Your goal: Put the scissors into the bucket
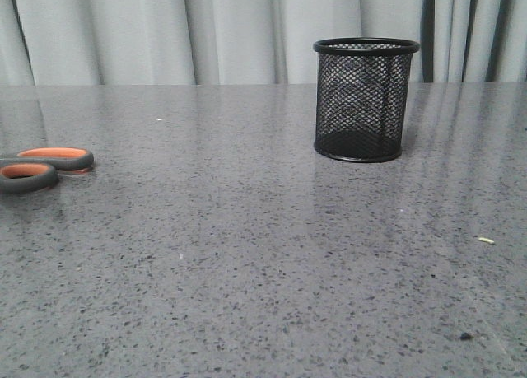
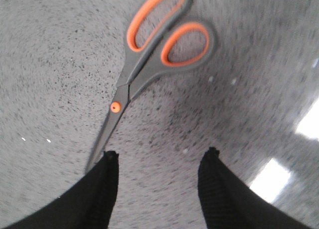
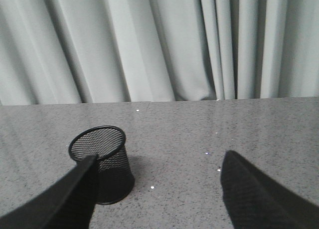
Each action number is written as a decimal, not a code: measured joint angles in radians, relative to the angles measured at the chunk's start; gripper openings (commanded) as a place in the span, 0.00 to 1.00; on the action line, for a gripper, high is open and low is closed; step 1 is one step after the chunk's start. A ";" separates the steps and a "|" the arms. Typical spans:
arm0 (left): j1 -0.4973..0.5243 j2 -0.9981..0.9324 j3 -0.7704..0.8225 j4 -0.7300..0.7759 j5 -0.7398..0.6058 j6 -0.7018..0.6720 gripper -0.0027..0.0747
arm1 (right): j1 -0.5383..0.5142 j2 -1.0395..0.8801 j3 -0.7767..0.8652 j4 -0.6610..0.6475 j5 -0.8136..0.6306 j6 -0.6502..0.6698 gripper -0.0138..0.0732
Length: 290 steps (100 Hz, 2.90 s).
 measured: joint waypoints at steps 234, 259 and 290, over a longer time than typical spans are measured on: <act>0.226 0.585 -0.313 -0.347 0.153 0.812 0.23 | 0.087 0.000 0.000 0.009 0.046 -0.002 0.70; 0.228 0.565 -0.304 -0.374 0.149 0.800 0.04 | 0.087 0.000 0.000 0.009 0.046 -0.002 0.70; 0.228 0.455 -0.285 -0.410 0.139 0.763 0.01 | 0.087 0.000 0.000 0.014 0.046 -0.002 0.70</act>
